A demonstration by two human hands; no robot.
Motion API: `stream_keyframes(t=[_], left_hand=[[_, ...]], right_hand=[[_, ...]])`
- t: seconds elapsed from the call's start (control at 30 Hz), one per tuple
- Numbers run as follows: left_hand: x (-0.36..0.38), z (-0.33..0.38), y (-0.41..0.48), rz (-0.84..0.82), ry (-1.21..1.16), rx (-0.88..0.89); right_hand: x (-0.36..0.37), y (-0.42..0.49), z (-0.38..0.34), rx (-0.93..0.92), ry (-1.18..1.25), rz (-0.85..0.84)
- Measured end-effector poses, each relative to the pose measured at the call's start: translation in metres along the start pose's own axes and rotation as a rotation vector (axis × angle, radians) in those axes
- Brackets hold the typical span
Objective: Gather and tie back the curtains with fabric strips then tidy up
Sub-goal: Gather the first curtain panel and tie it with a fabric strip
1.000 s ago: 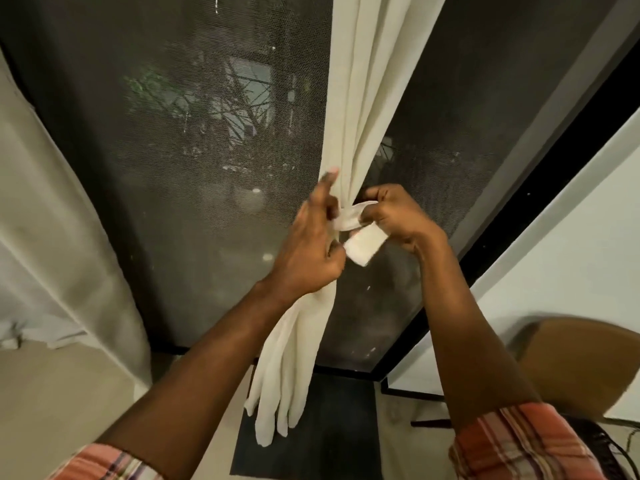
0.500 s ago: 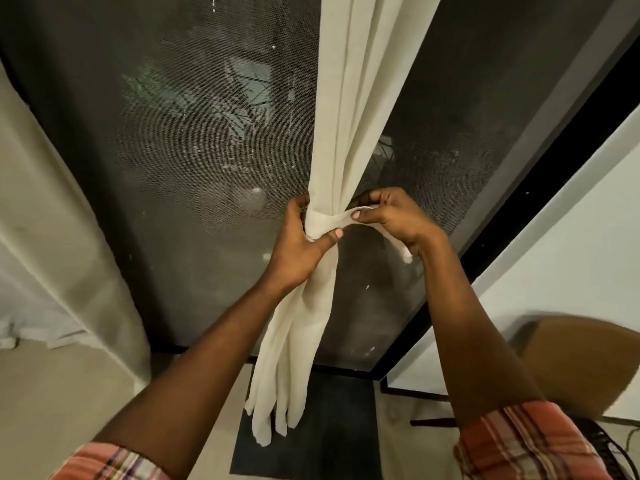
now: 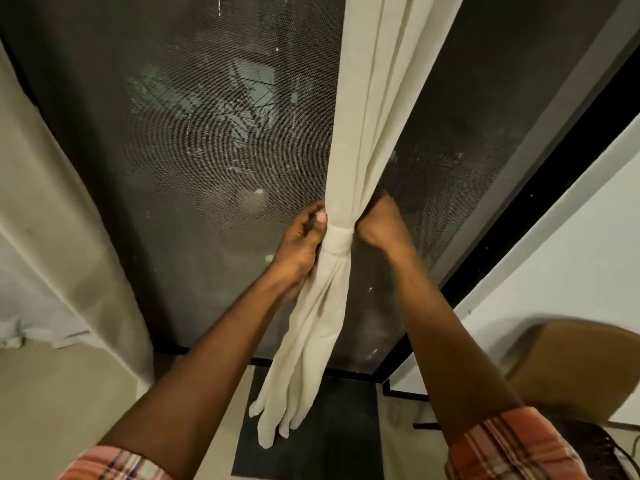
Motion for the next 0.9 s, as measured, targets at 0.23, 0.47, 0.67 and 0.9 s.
stream_keyframes(t=[0.23, 0.47, 0.67, 0.9], left_hand=[[-0.008, 0.005, 0.006, 0.093, -0.376, -0.072], [0.001, 0.015, -0.004, 0.013, -0.392, -0.218], [-0.006, 0.011, 0.009, -0.020, -0.334, -0.180], [-0.018, 0.029, 0.008, 0.232, 0.103, 0.047]], right_hand=[[0.008, -0.010, -0.002, -0.028, 0.154, 0.048], [0.008, -0.016, -0.003, -0.026, 0.280, -0.114], [0.010, -0.016, 0.001, 0.041, 0.264, -0.202], [0.003, -0.023, -0.002, 0.038, 0.442, 0.091]])
Point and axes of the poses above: each hand's wrist, its own y-axis towards the middle knuckle, its own x-axis out of the palm, z = x × y, the point moved 4 cm from there along y, towards the middle knuckle, and after that the axes turned 3 degrees about -z, right-handed, at the moved point
